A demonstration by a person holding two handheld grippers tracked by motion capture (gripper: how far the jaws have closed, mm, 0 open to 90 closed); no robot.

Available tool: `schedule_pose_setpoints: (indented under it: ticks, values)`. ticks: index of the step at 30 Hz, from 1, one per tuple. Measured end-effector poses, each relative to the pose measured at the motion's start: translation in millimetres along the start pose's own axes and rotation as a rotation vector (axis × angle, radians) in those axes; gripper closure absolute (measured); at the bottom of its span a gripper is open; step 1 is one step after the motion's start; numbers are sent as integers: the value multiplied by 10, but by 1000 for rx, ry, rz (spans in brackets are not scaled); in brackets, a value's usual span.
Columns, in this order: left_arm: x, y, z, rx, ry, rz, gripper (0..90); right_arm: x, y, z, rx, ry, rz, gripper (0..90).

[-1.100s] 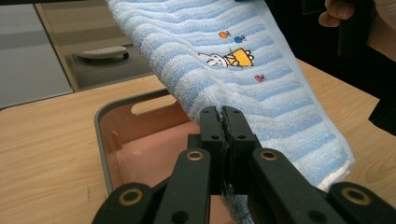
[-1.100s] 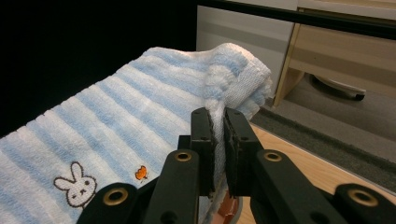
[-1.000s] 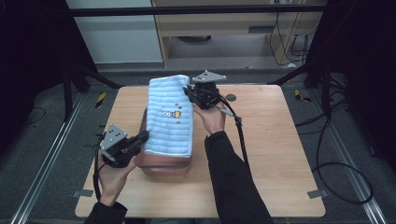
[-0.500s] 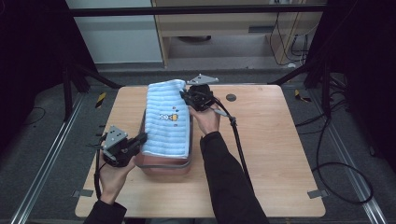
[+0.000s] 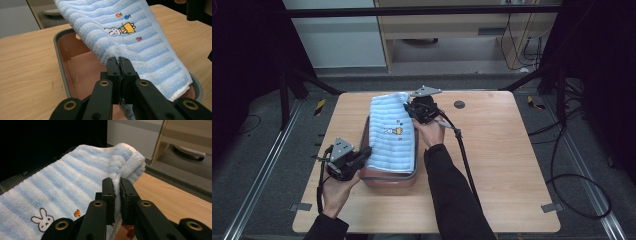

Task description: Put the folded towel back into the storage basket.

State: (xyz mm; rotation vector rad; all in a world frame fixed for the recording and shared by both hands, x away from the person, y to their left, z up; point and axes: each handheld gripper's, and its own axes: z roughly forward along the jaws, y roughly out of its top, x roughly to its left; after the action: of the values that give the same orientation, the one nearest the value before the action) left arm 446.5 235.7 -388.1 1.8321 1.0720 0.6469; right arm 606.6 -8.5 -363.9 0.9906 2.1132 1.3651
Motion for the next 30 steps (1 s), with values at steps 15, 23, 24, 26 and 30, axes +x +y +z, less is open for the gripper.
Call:
schedule_pose_setpoints:
  ticks: [15,23,24,26,30]
  values:
    - [82,-175,25,57,22,-1,878,58,-155,121,41,8,-1,836]
    - [100,-272,68,95,33,10,878,108,-243,182,63,14,-6,836]
    - [102,-294,81,103,35,12,878,107,-265,190,66,14,-3,835]
    - [101,-303,87,106,35,9,878,105,-275,192,65,15,-3,835]
    - [95,-330,106,118,33,5,878,100,-345,198,76,10,2,835]
